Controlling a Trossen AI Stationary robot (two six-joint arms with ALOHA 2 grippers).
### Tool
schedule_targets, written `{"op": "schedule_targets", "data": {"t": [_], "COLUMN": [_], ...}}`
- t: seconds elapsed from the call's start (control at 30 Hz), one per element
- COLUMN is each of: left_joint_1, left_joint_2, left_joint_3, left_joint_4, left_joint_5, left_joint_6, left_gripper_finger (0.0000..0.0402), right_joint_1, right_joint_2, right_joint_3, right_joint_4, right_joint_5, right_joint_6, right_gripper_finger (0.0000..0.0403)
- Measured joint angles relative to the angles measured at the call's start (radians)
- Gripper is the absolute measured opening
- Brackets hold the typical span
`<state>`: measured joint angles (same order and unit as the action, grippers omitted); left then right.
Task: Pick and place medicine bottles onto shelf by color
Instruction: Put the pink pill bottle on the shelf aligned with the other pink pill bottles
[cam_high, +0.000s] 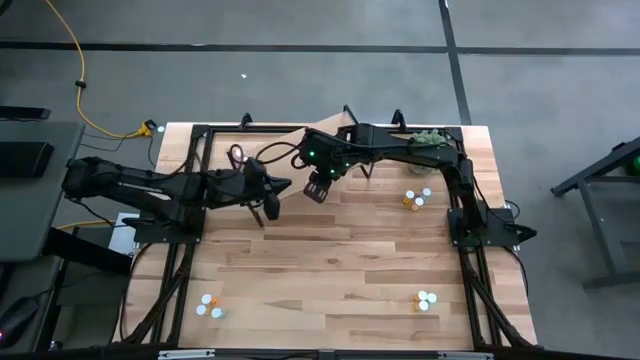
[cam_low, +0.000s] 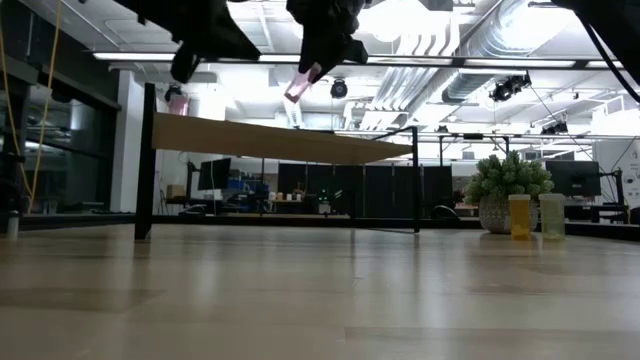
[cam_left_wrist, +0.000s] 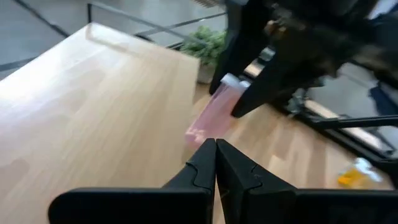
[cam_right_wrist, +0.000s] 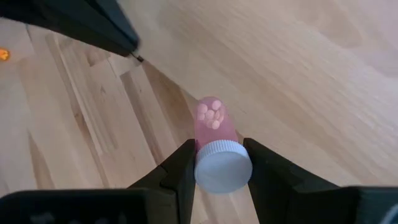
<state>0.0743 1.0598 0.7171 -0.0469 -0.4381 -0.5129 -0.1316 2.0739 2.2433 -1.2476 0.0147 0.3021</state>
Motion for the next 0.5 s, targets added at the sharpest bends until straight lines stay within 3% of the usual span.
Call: {"op": "schedule_targets", "data": {"t": [0.23,0.5], "left_joint_1": [0.039,0.038], "left_joint_2": [0.068,0.075], "left_joint_3": [0.008,0.007], "left_joint_4": [0.006,0.005], "left_joint_5": [0.023,0.034], "left_joint_6": [-0.003,-0.008], "left_gripper_finger": [0.0,0.0], "right_joint_1": [-0.038,-0.115], "right_joint_2": [0.0,0.01], "right_joint_3": [0.0,0.0], "right_joint_4": [0.02,-0.12], "right_joint_5": [0.052,0.094], "right_joint_6": [-0.002,0.098], "right_gripper_finger": [0.0113,0.0113]}}
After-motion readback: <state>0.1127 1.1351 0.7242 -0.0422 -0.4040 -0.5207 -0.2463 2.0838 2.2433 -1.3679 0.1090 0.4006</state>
